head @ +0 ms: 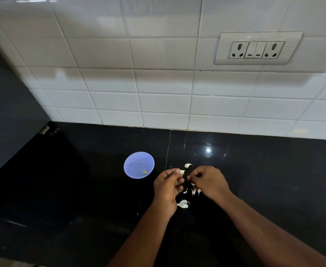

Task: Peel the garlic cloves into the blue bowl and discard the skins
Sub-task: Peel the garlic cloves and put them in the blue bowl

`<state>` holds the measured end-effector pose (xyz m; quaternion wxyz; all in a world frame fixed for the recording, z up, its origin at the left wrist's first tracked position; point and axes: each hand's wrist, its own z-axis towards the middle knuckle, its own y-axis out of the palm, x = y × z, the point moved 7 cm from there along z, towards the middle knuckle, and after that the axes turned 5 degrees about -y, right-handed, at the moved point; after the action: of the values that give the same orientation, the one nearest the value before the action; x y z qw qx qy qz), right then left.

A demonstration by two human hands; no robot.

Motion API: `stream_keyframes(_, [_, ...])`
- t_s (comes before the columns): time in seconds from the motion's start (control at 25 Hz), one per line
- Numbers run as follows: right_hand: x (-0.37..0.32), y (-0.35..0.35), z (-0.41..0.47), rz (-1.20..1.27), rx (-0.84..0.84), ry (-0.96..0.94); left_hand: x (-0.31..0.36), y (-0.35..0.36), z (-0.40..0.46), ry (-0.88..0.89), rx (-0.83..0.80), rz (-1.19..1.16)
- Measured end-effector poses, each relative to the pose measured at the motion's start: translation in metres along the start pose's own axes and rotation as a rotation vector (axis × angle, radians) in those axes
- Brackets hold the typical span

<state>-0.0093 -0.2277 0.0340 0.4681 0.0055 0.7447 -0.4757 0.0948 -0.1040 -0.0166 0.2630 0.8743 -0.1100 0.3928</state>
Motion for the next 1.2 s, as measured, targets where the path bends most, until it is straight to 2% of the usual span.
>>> stream_keyframes(0.12, [-0.013, 0.007, -0.005, 0.435, -0.039, -0.057, 0.003, 0.002, -0.001, 0.049, -0.016, 0.097])
stream_keyframes(0.24, [-0.01, 0.013, -0.001, 0.596, -0.05, -0.01, 0.006, 0.008, -0.003, 0.056, -0.049, 0.118])
stream_keyframes(0.48, [-0.004, 0.018, -0.001, 0.955, -0.058, 0.115, 0.006, 0.017, -0.001, -0.056, -0.073, -0.018])
stream_keyframes(0.8, [-0.001, 0.028, -0.002, 1.109, -0.018, 0.152, 0.016, 0.019, -0.002, 0.1, -0.033, 0.218])
stream_keyframes(0.96, [0.002, 0.029, -0.002, 1.232, 0.032, 0.196, 0.015, 0.022, -0.003, 0.11, -0.038, 0.4])
stream_keyframes(1.12, [0.009, 0.025, 0.001, 1.205, 0.044, 0.215, 0.007, 0.018, -0.004, 0.056, -0.031, 0.492])
stream_keyframes(1.2, [0.011, 0.024, 0.0, 1.144, 0.031, 0.221, 0.007, 0.016, -0.003, 0.099, -0.012, 0.6])
